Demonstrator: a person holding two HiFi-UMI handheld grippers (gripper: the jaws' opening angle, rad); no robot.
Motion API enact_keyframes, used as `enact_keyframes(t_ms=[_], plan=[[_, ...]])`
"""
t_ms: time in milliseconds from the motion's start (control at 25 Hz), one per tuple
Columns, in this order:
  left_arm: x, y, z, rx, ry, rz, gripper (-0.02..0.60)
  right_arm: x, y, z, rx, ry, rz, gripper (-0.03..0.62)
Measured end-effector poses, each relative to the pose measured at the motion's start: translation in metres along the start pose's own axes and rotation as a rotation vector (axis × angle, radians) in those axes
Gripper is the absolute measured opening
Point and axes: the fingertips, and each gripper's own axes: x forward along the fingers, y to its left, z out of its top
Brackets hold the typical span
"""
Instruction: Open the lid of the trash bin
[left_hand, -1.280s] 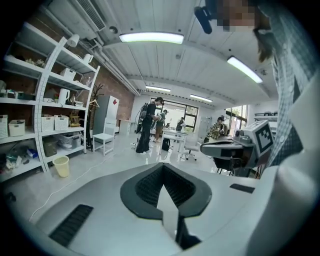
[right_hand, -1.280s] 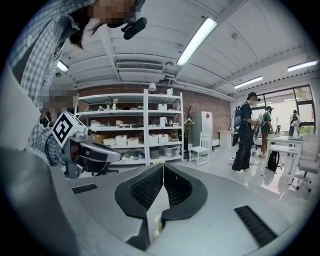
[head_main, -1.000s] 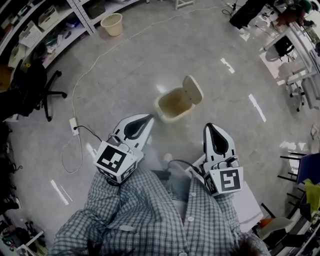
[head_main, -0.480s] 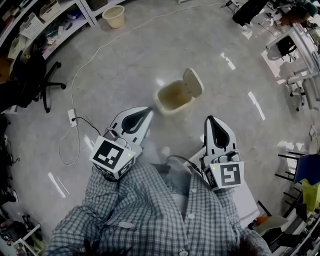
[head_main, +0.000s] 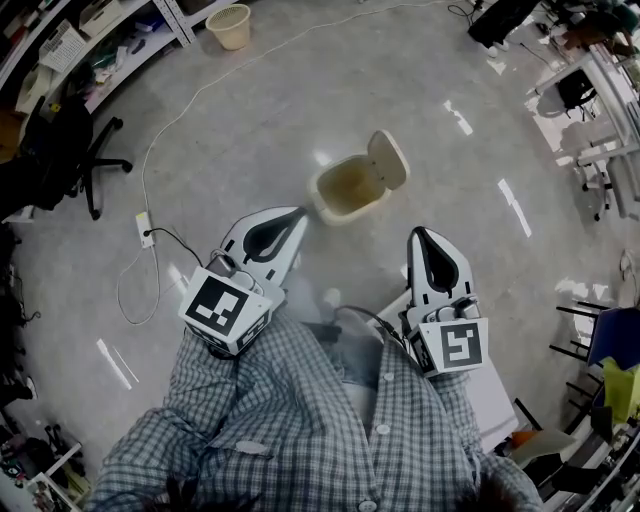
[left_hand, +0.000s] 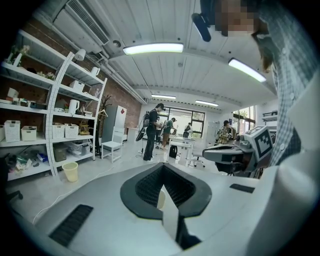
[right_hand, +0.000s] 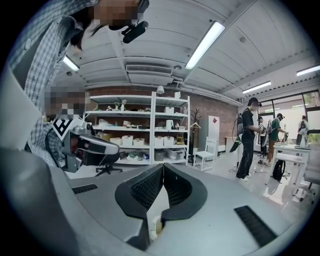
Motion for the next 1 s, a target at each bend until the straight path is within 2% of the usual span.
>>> enact_keyframes(t_ms=[1000], plan=[[0.0001, 0.0005, -0.0045, -0.003, 0.008, 0.006, 0.005, 0.0045, 0.0041, -0.0061, 0.02, 0.025, 0.014, 0.02]])
